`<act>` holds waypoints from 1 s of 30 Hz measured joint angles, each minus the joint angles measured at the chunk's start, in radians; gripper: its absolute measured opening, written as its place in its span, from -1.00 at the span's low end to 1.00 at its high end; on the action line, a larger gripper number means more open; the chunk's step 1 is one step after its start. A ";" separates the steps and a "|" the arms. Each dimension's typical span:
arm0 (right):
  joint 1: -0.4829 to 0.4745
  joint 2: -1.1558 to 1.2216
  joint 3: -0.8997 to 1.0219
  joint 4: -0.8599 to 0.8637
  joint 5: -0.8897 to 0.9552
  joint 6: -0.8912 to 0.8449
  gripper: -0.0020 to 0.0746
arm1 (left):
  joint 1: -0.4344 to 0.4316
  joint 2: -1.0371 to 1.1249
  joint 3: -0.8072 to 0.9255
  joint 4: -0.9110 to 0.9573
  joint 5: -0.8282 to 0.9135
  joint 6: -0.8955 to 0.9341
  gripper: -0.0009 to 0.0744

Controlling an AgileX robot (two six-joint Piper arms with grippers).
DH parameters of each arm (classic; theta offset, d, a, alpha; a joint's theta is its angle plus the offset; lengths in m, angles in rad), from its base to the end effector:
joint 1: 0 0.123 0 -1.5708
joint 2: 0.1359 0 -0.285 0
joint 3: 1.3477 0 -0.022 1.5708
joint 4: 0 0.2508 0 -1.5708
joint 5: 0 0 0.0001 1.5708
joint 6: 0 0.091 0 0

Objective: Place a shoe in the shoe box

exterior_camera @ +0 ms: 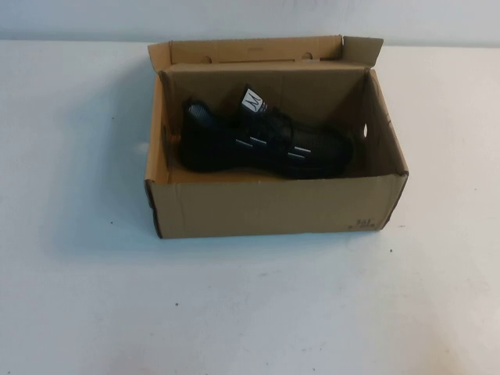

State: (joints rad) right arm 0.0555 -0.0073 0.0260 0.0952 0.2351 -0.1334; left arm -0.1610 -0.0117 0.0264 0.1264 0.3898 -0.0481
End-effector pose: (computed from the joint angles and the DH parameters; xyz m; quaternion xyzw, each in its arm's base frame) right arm 0.0556 0.0051 0.1836 -0.0439 0.7619 0.0132 0.6461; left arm 0.0522 -0.0040 0.1702 0.0788 0.8052 -0.0077 0.5877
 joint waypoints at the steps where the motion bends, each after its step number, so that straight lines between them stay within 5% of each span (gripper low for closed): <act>1: 0.000 0.000 0.000 0.000 0.034 0.002 -0.99 | 0.000 0.000 0.000 0.000 0.000 0.000 -0.98; 30: 0.000 0.000 0.000 0.053 0.121 0.022 -0.99 | 0.000 0.000 0.000 0.000 0.000 0.000 -0.98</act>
State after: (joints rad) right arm 0.0555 -0.0073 0.0260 0.1480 0.3563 -0.1118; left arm -0.1610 -0.0117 0.0264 0.1264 0.3898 -0.0481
